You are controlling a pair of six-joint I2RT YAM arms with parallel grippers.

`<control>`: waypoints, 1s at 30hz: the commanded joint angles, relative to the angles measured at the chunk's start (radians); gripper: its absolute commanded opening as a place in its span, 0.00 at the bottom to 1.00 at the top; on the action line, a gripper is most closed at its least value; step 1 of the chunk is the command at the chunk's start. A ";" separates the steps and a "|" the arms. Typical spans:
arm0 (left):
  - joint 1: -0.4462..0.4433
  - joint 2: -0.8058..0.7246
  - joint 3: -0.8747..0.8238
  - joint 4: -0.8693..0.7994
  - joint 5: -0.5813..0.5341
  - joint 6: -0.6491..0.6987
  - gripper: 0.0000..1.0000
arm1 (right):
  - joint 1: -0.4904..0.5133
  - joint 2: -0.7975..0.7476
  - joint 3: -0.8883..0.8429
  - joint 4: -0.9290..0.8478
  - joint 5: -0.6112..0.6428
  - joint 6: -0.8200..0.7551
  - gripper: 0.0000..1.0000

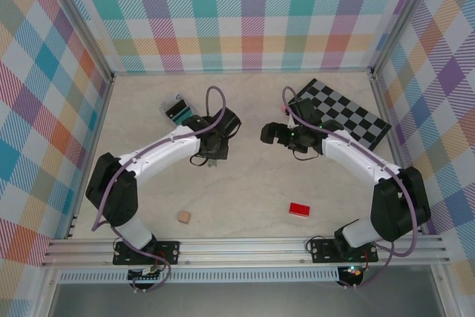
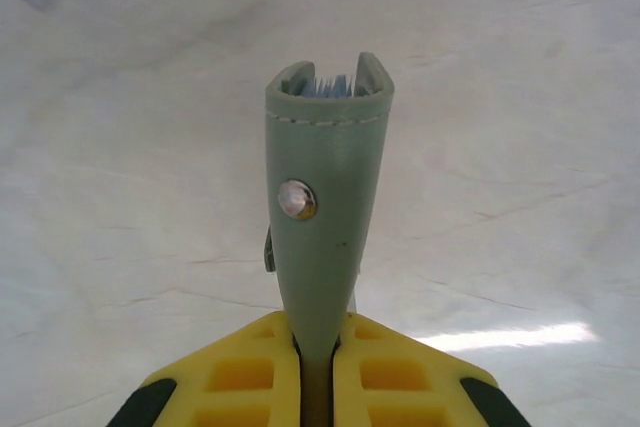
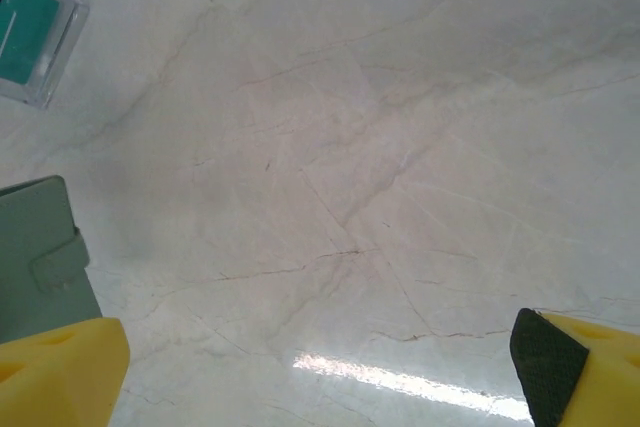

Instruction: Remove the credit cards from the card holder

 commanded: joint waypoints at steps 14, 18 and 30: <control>-0.053 0.201 0.032 0.084 0.042 -0.106 0.47 | -0.037 -0.035 -0.074 0.009 0.093 0.114 1.00; -0.015 0.103 -0.033 0.175 0.160 -0.120 0.70 | -0.038 0.007 -0.053 0.027 0.004 0.063 0.96; 0.270 -0.176 -0.355 0.321 0.380 -0.210 0.95 | 0.131 0.387 0.312 -0.090 0.002 -0.117 0.85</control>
